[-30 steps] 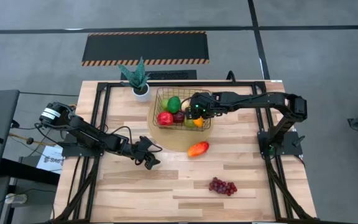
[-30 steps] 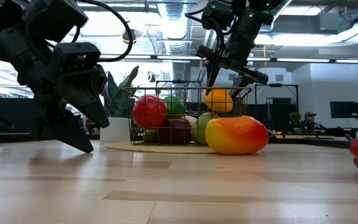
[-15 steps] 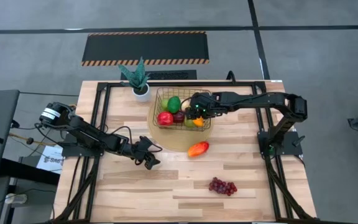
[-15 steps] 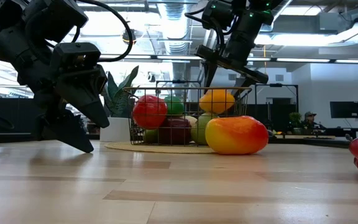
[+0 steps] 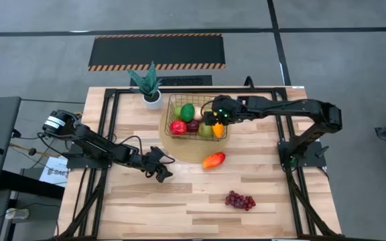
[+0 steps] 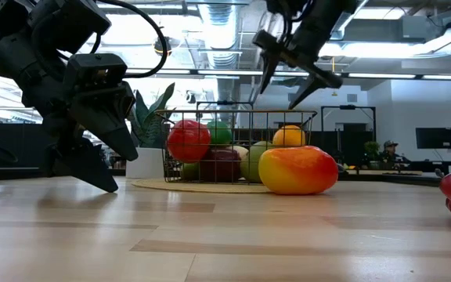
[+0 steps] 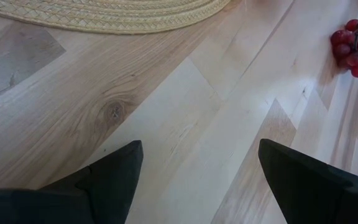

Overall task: Build produce basket
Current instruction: Put the orange mango into the wire basket

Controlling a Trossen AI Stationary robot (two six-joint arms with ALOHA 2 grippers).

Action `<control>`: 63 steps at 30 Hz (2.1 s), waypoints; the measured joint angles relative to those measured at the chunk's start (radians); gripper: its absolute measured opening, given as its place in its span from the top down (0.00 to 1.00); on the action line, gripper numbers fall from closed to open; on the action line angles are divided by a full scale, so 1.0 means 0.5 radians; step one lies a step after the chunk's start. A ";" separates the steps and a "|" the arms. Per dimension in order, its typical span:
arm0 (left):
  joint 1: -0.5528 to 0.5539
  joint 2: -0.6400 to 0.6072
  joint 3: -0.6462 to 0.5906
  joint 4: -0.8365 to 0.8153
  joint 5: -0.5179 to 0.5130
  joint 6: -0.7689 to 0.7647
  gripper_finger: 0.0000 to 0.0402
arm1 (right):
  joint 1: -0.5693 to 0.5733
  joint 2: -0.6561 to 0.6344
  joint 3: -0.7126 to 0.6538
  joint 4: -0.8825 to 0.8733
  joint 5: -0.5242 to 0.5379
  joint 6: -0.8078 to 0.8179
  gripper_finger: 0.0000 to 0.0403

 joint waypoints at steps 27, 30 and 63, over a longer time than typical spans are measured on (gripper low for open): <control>-0.002 0.000 -0.001 0.010 -0.009 -0.018 0.21 | 0.898 0.118 -0.002 -0.052 -0.059 -1.405 0.18; -0.002 0.000 -0.001 0.012 -0.009 -0.018 0.21 | 0.876 0.206 -0.003 -0.030 -0.067 -1.509 0.18; -0.002 0.001 0.000 0.003 -0.055 -0.017 0.21 | 0.847 0.627 -0.001 -0.198 0.034 -1.860 0.28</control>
